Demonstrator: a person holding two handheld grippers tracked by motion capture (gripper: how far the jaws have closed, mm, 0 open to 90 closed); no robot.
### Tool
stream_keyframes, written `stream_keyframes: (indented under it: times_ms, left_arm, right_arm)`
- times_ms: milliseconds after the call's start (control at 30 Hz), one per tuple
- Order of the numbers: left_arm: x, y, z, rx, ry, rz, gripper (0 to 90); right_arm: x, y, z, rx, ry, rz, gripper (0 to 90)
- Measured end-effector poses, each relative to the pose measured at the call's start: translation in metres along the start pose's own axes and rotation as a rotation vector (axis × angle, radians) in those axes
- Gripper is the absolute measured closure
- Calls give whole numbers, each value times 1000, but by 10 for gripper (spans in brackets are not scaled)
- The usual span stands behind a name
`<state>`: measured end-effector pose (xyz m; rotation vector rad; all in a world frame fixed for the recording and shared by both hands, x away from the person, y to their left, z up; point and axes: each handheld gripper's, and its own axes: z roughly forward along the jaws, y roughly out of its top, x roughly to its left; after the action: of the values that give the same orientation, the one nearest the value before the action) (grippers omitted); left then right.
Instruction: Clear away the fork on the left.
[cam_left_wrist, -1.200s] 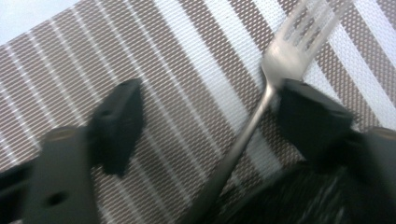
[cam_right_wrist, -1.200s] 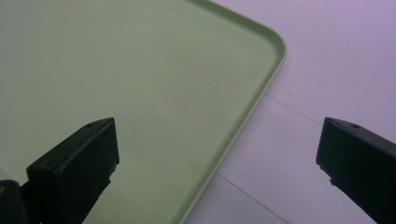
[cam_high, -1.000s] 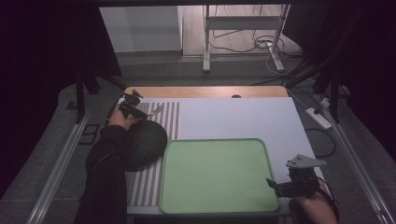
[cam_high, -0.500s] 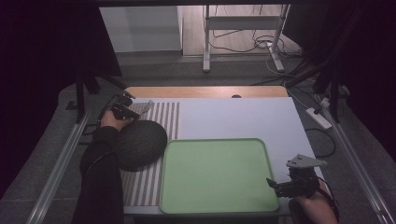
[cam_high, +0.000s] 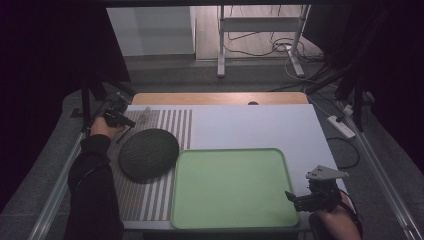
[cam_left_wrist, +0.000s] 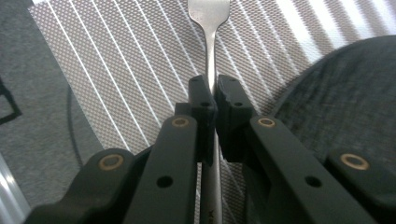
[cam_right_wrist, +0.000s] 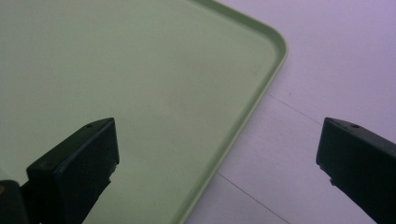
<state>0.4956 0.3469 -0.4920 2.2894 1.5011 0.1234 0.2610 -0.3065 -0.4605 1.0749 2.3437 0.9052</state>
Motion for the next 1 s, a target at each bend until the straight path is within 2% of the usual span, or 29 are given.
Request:
stream_keyframes:
  times_ms: [33,267,433,533,767,1000]
  left_arm:
    - [-4,-2,-3,-4,-18,-5,846]
    - [-20,-3,-7,-31,-56,-1,846]
    - [-36,-5,-8,-31,-60,19,846]
    - [-44,-8,-9,-40,-71,7,846]
    - [-64,-20,-11,-67,-93,25,845]
    - [-78,-31,-14,-73,-109,45,845]
  right_arm:
    - [0,0,0,-1,-1,0,0]
    - [0,0,0,-3,1,6,0]
    - [0,0,0,-5,0,10,0]
    - [-1,0,-1,-6,0,14,0]
    - [0,0,0,-4,0,9,0]
    - [0,0,0,-2,0,9,0]
